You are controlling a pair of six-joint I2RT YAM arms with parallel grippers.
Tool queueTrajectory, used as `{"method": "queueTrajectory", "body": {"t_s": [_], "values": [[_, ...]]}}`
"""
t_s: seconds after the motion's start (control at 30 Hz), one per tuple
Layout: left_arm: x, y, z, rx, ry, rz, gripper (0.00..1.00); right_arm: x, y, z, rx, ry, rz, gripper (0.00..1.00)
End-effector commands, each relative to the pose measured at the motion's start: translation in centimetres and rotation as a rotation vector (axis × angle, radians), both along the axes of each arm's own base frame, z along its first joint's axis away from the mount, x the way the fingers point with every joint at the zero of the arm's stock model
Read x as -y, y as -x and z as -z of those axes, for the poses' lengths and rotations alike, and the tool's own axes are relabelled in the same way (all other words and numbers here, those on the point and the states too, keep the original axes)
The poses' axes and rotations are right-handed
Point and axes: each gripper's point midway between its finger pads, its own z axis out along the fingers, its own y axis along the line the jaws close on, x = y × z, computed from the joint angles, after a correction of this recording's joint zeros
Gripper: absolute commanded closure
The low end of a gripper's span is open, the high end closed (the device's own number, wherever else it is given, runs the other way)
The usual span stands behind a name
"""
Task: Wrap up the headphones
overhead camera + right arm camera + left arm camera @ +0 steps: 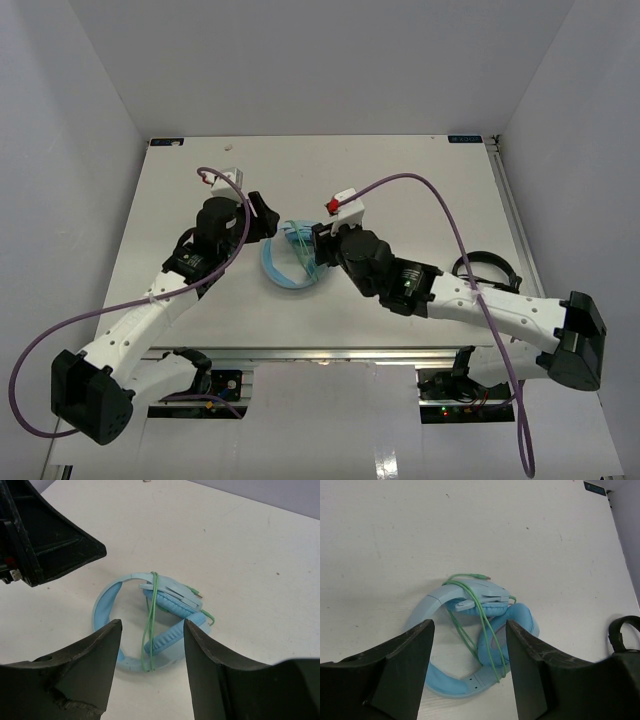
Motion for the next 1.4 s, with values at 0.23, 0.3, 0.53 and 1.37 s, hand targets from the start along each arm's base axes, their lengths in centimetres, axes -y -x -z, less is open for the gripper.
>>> {"method": "queueTrajectory", "body": {"t_s": [0.23, 0.3, 0.53, 1.37], "values": [[2.0, 3.2, 5.2, -0.077, 0.037, 0.169, 0.31, 2.9, 3.8, 0.5, -0.113, -0.033, -0.143, 0.41], [1.0, 2.8, 6.6, -0.101, 0.018, 0.104, 0.31, 3.5, 4.1, 0.8, -0.119, -0.034, -0.149, 0.41], [-0.8, 2.3, 10.5, -0.154, -0.033, -0.01, 0.36, 4.5, 4.1, 2.3, -0.118, 0.005, -0.131, 0.41], [3.5, 8.0, 4.7, -0.056, 0.156, 0.343, 0.02, 5.4, 3.1, 3.4, -0.148, -0.044, -0.026, 0.1]]}}
